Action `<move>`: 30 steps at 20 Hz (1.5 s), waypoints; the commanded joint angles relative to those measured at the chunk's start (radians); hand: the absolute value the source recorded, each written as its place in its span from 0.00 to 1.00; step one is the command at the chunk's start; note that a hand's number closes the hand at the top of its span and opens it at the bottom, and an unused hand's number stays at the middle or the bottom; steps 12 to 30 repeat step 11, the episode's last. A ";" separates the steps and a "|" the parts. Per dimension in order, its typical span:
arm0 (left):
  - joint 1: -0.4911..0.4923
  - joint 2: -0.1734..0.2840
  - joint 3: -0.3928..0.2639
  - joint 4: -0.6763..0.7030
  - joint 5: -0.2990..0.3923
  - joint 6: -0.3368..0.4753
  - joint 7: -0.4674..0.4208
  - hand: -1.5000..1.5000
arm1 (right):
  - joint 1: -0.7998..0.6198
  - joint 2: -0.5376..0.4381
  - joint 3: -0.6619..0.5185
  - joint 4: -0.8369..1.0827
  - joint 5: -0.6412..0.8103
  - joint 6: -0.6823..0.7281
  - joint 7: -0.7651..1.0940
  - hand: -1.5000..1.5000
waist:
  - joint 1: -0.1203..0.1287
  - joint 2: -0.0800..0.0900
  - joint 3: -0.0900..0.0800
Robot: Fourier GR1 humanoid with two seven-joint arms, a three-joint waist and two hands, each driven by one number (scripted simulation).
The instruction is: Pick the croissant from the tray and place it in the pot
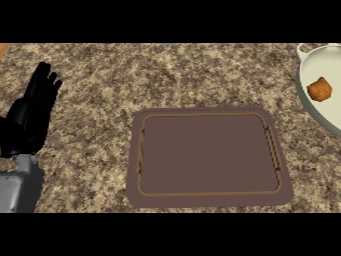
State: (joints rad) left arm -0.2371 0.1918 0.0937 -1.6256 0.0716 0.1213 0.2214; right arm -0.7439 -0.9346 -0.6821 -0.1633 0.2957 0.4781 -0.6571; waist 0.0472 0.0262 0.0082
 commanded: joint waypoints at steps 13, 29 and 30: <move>-0.003 0.002 0.005 0.014 0.012 -0.016 0.000 0.50 | 0.085 -0.109 -0.005 -0.018 -0.020 0.173 -0.059 0.00 | -0.002 0.001 0.003; -0.003 0.002 0.005 0.014 0.012 -0.016 0.000 0.50 | 0.085 -0.109 -0.005 -0.018 -0.020 0.173 -0.059 0.00 | -0.002 0.001 0.003; -0.003 0.002 0.005 0.014 0.012 -0.016 0.000 0.50 | 0.085 -0.109 -0.005 -0.018 -0.020 0.173 -0.059 0.00 | -0.002 0.001 0.003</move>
